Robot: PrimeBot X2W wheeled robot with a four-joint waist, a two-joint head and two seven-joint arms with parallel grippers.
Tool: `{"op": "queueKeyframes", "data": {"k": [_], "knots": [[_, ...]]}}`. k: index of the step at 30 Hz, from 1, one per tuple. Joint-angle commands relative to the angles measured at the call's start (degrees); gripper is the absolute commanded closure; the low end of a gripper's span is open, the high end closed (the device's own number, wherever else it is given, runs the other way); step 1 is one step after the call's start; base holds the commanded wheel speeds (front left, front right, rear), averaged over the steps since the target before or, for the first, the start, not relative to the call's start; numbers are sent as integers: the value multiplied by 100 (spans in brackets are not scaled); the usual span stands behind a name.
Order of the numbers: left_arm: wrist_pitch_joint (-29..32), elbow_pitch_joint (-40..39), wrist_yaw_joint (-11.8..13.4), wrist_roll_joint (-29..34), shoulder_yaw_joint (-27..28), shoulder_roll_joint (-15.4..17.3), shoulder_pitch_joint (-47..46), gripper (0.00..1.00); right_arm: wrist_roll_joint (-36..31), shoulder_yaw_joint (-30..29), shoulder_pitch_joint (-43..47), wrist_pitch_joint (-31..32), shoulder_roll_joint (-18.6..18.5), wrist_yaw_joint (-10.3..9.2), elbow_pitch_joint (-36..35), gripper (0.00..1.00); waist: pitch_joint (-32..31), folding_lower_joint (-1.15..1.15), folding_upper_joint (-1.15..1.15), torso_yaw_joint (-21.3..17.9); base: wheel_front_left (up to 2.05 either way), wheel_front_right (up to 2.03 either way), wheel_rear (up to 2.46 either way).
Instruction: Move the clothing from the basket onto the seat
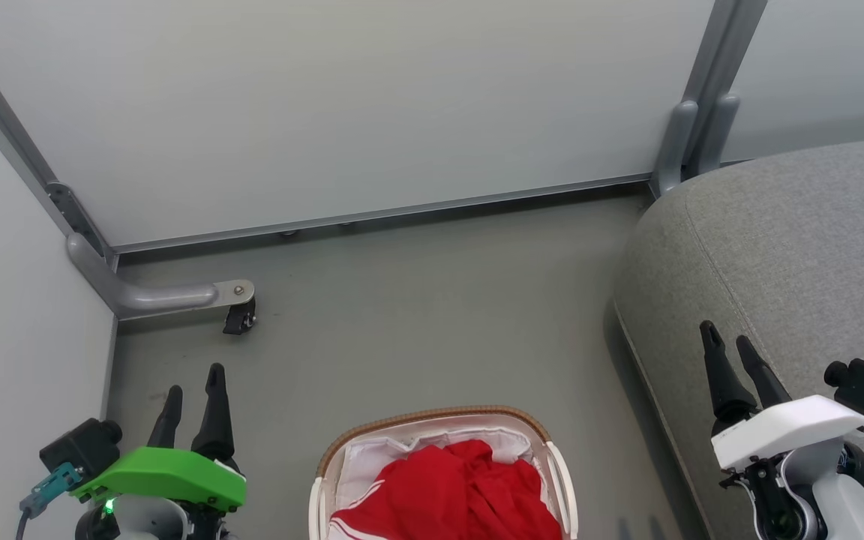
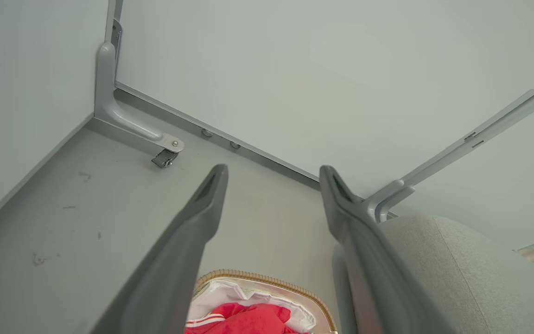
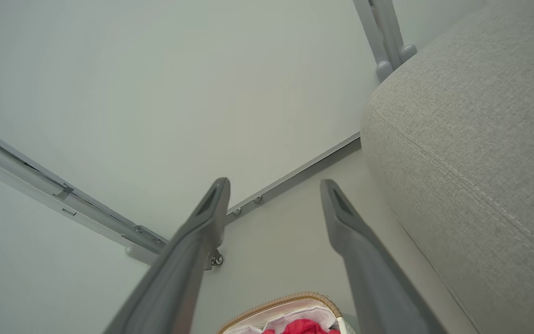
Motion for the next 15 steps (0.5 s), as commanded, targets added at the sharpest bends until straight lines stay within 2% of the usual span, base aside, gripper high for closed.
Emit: {"op": "queueKeyframes", "data": {"k": [1, 15], "knots": [[-58, -44, 45, 203, -30, 76, -64, 0, -218, 14, -68, -69, -67, 2, -64, 0, 0, 0, 0, 2, 0, 0, 0], [-283, -163, 179, 1121, -175, 83, 31, 0, -1215, 79, 0, -293, -46, 2, -81, 0, -9, 0, 0, 4, 0, 0, 0]]}}
